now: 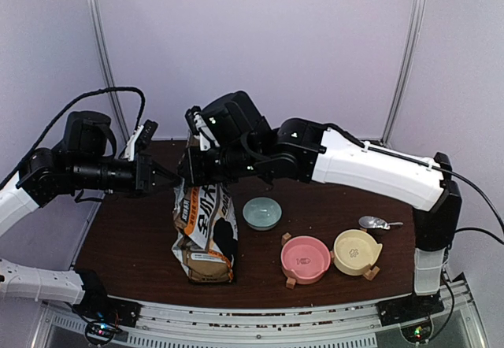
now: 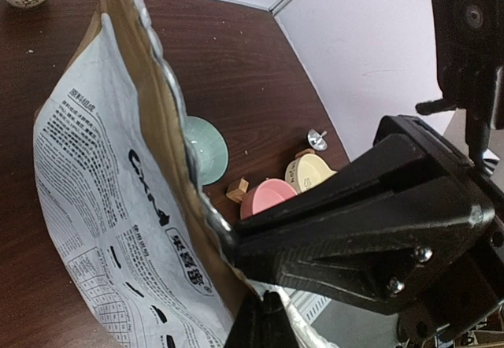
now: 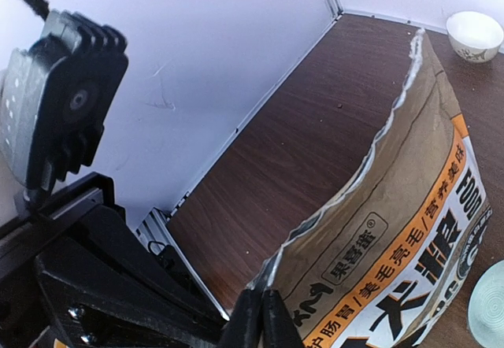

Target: Serve the pet food

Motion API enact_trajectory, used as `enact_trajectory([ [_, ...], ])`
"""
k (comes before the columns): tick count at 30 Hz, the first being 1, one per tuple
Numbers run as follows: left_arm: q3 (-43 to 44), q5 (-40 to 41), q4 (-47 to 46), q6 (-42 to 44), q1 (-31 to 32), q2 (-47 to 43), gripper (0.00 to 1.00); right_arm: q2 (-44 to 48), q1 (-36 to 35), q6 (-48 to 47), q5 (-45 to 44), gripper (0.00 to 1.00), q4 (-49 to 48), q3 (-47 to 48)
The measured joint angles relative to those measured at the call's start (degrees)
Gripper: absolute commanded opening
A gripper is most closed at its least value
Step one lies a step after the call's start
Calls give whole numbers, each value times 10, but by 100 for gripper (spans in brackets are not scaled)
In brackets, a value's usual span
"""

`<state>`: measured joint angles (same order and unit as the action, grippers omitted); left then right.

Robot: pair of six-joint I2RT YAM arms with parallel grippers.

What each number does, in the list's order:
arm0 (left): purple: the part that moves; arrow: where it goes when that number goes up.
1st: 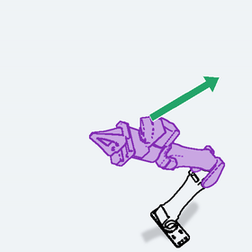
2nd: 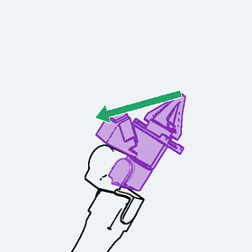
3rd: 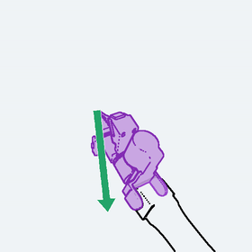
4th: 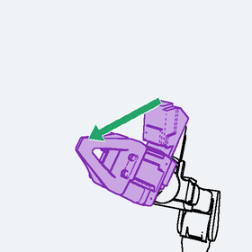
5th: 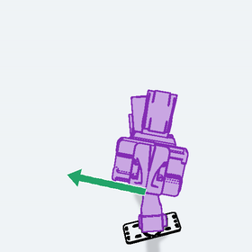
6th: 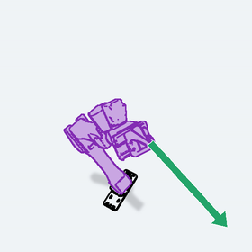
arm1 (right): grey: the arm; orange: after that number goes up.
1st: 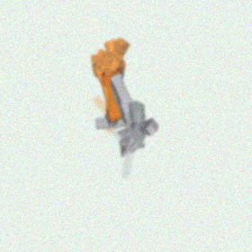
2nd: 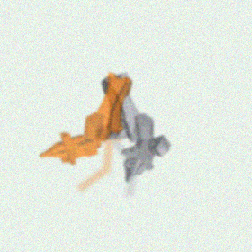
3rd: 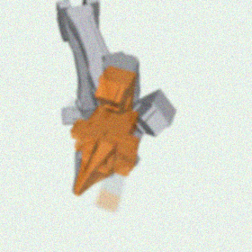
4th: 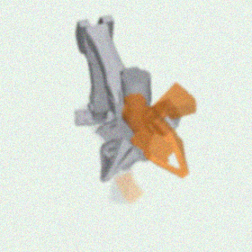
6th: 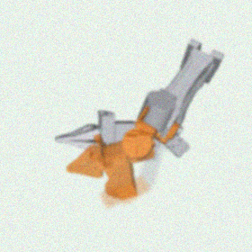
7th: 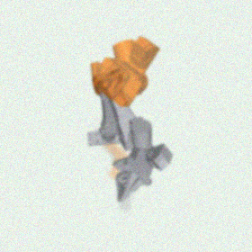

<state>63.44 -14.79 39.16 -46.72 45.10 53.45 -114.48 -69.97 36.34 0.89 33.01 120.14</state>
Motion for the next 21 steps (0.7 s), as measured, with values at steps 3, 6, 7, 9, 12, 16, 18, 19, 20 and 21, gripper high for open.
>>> enact_trajectory([
  [3,0,1,1,9,0,1,0,-5,0,-1,7,0,3,5],
  [6,0,5,1,13,1,3,0,-7,1,-5,8,0,10,9],
  [7,0,7,1,13,2,3,0,-7,1,-8,6,0,13,10],
  [9,0,13,1,13,3,4,0,-7,1,-16,0,0,20,13],
  [12,-1,24,2,12,6,5,0,-7,0,-28,-17,0,26,13],
  [16,-2,41,5,11,9,4,0,-7,-3,-40,-46,0,45,13],
  [18,-2,52,5,9,9,1,0,-7,-4,-45,-58,0,58,13],
  [19,-2,59,6,7,9,-2,0,-7,-5,-47,-64,0,64,12],
  [20,-2,63,7,6,9,-5,0,-6,-5,-48,-68,0,67,11],
  [21,-2,67,8,5,9,-7,0,-4,-6,-49,-72,0,69,7],
])
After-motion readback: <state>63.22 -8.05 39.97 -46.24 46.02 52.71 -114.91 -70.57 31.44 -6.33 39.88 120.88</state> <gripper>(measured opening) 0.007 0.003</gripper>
